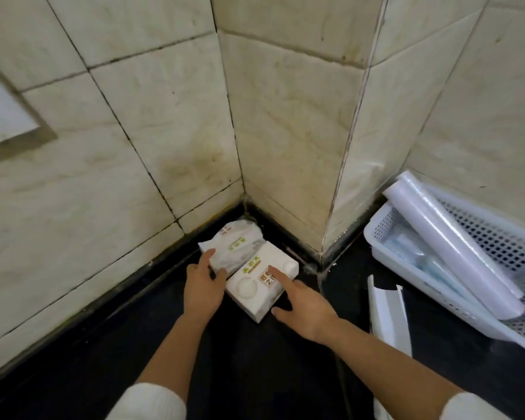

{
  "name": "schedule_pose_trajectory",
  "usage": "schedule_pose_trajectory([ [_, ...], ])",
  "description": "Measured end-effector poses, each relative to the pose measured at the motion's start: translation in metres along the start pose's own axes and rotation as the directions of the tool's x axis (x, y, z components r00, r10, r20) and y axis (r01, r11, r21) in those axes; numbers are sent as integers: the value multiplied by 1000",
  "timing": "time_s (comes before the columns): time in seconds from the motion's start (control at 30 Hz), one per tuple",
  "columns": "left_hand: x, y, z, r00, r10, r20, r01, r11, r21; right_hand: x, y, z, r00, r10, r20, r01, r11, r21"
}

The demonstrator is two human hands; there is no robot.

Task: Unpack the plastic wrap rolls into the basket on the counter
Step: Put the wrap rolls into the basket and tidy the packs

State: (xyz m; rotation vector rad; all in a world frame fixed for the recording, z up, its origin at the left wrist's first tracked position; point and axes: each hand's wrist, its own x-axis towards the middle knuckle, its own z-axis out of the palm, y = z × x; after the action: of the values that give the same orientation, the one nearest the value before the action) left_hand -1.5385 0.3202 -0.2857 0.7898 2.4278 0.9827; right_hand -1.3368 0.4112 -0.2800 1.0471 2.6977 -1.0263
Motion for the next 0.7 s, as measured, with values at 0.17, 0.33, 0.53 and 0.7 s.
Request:
schedule_pose_trajectory([
  [0.17,37,-8,-2,979,84,186,-120,974,191,2,7,15,996,-5,-94,7,1000,25],
  [0.33,44,4,-15,979,199,43,-196,979,-58,15,4,23,976,1,-216,15,997,70],
  [0.53,49,19,-36,945,327,8,-316,919,-235,69,-17,11,948,51,-314,-2,988,155],
  [0.7,60,14,-32,930,367,13,-362,923,-129,115,-43,5,877,279,-391,-107,907,407],
])
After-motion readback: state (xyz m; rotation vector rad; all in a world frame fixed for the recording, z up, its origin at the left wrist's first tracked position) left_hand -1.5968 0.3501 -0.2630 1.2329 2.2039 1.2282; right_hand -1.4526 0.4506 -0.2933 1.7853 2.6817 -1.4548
